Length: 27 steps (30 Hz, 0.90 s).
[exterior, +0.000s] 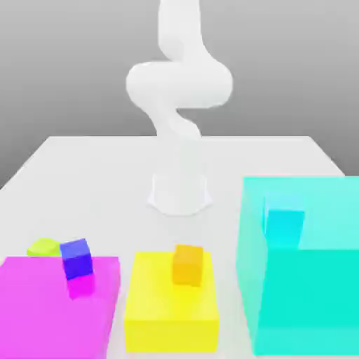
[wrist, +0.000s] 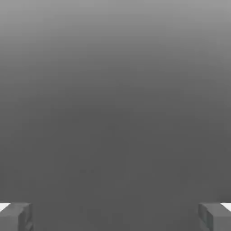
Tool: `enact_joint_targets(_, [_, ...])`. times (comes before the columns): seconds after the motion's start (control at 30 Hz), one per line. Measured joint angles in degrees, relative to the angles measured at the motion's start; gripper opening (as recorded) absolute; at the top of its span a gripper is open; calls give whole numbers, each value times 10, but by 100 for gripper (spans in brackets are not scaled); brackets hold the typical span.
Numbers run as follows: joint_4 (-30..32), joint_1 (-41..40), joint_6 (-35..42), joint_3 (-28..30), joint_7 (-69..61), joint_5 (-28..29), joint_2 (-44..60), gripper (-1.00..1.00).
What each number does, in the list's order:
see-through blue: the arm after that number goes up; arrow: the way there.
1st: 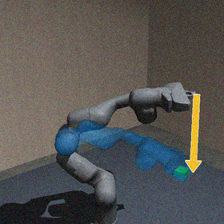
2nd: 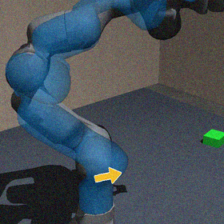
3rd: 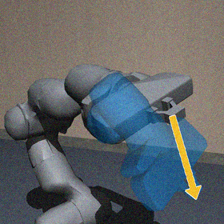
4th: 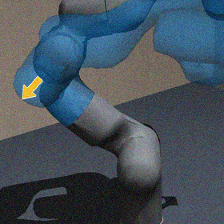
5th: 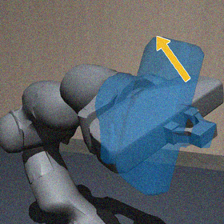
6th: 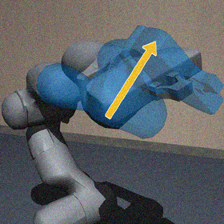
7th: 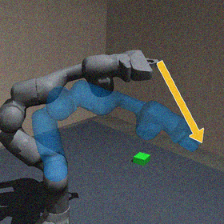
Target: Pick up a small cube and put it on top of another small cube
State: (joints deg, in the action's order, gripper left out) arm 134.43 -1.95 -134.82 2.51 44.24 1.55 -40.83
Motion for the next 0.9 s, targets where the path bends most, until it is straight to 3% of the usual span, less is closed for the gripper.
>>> enact_joint_targets(0.4, [131,-96,-152,158,-111,35,248,0])
enact_joint_targets(0.53, [174,-122,-203,215,-171,13,333,0])
enact_joint_targets(0.67, [217,-164,-253,248,-263,-53,423,0])
enact_joint_targets(0.77, [222,-209,-294,207,-337,-135,491,0])
enact_joint_targets(0.9, [204,-289,-355,107,-413,-234,574,0])
